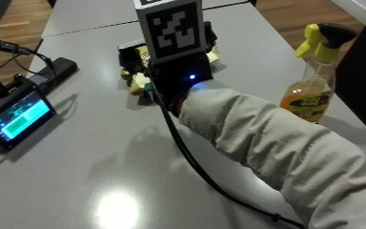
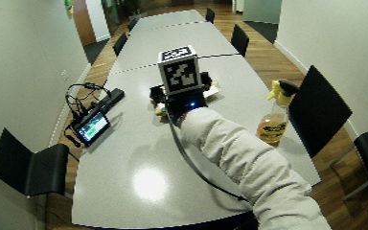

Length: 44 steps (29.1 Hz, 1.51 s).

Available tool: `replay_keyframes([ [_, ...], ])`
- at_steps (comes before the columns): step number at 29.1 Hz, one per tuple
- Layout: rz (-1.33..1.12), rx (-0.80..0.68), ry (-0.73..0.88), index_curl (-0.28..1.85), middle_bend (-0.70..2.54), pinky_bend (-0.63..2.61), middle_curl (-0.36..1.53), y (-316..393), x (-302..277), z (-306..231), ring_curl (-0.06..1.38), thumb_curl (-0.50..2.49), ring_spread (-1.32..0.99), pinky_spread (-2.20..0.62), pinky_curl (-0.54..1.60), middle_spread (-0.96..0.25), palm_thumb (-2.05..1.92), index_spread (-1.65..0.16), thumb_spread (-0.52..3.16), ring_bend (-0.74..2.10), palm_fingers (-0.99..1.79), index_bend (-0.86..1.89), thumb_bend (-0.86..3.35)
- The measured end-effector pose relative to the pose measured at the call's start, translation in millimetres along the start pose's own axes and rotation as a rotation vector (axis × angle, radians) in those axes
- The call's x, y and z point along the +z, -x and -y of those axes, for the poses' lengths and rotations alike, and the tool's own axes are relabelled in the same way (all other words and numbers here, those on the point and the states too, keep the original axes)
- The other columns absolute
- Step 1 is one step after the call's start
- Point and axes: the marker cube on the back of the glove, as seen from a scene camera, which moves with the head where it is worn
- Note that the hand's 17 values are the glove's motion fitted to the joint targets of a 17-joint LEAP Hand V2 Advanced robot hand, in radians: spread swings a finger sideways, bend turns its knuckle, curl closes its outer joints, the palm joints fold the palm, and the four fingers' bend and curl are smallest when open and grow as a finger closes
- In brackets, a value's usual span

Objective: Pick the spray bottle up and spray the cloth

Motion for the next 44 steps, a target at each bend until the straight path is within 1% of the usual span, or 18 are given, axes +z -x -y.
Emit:
replay_keyframes([
  [3, 0.032, -0.083, -0.106, 0.38, 0.75, 0.79, 0.39, 14.6, -12.1, -26.6, 0.40, 0.30, -0.13, -0.21, 0.39, -0.09, 0.73, -0.18, 1.02, 0.76, 1.25, 0.39, 0.40],
  [6, 0.093, -0.201, -0.249, 0.40, 0.75, 0.70, 0.40, 34.7, -30.9, -74.5, 0.39, 0.31, -0.11, -0.21, 0.38, -0.08, 0.73, -0.19, 1.01, 0.68, 1.18, 0.40, 0.36],
  [9, 0.234, -0.280, -0.401, 0.41, 0.75, 0.56, 0.41, 3.5, -36.1, -132.1, 0.38, 0.34, -0.10, -0.18, 0.36, -0.07, 0.76, -0.19, 0.99, 0.62, 1.07, 0.41, 0.34],
  [11, 0.307, -0.258, -0.548, 0.42, 0.72, 0.50, 0.41, -44.6, -30.2, -158.8, 0.38, 0.36, -0.10, -0.17, 0.35, -0.07, 0.79, -0.19, 0.96, 0.59, 1.04, 0.40, 0.33],
  [13, 0.418, -0.194, -0.705, 0.42, 0.70, 0.45, 0.42, -96.2, -19.5, -176.6, 0.38, 0.37, -0.11, -0.17, 0.34, -0.08, 0.82, -0.21, 0.93, 0.58, 1.02, 0.37, 0.32],
  [16, 0.750, -0.030, -0.853, 0.44, 0.67, 0.38, 0.42, -152.0, 1.6, -183.5, 0.39, 0.39, -0.14, -0.17, 0.33, -0.12, 0.85, -0.23, 0.87, 0.57, 1.02, 0.37, 0.28],
  [18, 0.961, 0.091, -0.840, 0.44, 0.64, 0.33, 0.42, -171.5, 13.5, -175.7, 0.40, 0.39, -0.15, -0.17, 0.32, -0.14, 0.84, -0.24, 0.87, 0.57, 0.94, 0.35, 0.25],
  [20, 1.100, 0.158, -0.749, 0.46, 0.64, 0.21, 0.44, -180.2, 23.3, -162.1, 0.41, 0.39, -0.15, -0.13, 0.32, -0.14, 0.83, -0.25, 0.89, 0.54, 0.70, 0.34, 0.22],
  [22, 1.169, 0.147, -0.640, 0.46, 0.62, 0.15, 0.44, -185.0, 35.2, -144.6, 0.42, 0.39, -0.13, -0.06, 0.31, -0.11, 0.84, -0.25, 0.89, 0.50, 0.47, 0.29, 0.20],
  [25, 1.166, 0.074, -0.538, 0.44, 0.60, 0.12, 0.43, -196.8, 60.1, -119.5, 0.41, 0.40, -0.12, -0.01, 0.27, -0.09, 0.86, -0.26, 0.88, 0.49, 0.41, 0.24, 0.18],
  [27, 1.168, 0.035, -0.509, 0.42, 0.60, 0.10, 0.43, -202.5, 72.8, -112.0, 0.39, 0.41, -0.11, 0.00, 0.24, -0.08, 0.89, -0.26, 0.87, 0.48, 0.49, 0.23, 0.18],
  [29, 1.209, 0.015, -0.498, 0.40, 0.58, 0.11, 0.42, -203.8, 78.7, -111.9, 0.37, 0.42, -0.11, -0.01, 0.22, -0.09, 0.93, -0.26, 0.86, 0.49, 0.68, 0.27, 0.18],
  [30, 1.239, 0.013, -0.497, 0.42, 0.56, 0.13, 0.41, -203.2, 79.3, -113.3, 0.36, 0.43, -0.11, -0.02, 0.22, -0.09, 0.96, -0.27, 0.85, 0.48, 0.79, 0.33, 0.19],
  [31, 1.268, 0.017, -0.501, 0.40, 0.55, 0.23, 0.41, -202.1, 78.7, -115.1, 0.35, 0.44, -0.11, -0.05, 0.24, -0.10, 1.00, -0.27, 0.81, 0.49, 0.97, 0.30, 0.19],
  [33, 1.300, 0.030, -0.528, 0.37, 0.52, 0.33, 0.41, -200.4, 75.1, -117.7, 0.35, 0.46, -0.12, -0.11, 0.27, -0.10, 1.01, -0.27, 0.75, 0.51, 1.15, 0.22, 0.17],
  [35, 1.275, 0.022, -0.593, 0.40, 0.51, 0.44, 0.42, -203.2, 71.8, -115.5, 0.38, 0.47, -0.13, -0.16, 0.33, -0.10, 1.02, -0.26, 0.69, 0.52, 1.23, 0.19, 0.15],
  [38, 1.225, -0.001, -0.697, 0.44, 0.51, 0.48, 0.44, -208.2, 65.1, -108.5, 0.41, 0.50, -0.13, -0.20, 0.37, -0.09, 1.05, -0.26, 0.62, 0.53, 1.24, 0.20, 0.13],
  [44, 1.203, 0.007, -0.781, 0.47, 0.53, 0.49, 0.46, -211.1, 48.1, -96.5, 0.44, 0.55, -0.15, -0.24, 0.41, -0.09, 1.09, -0.27, 0.51, 0.52, 1.24, 0.20, 0.09],
])
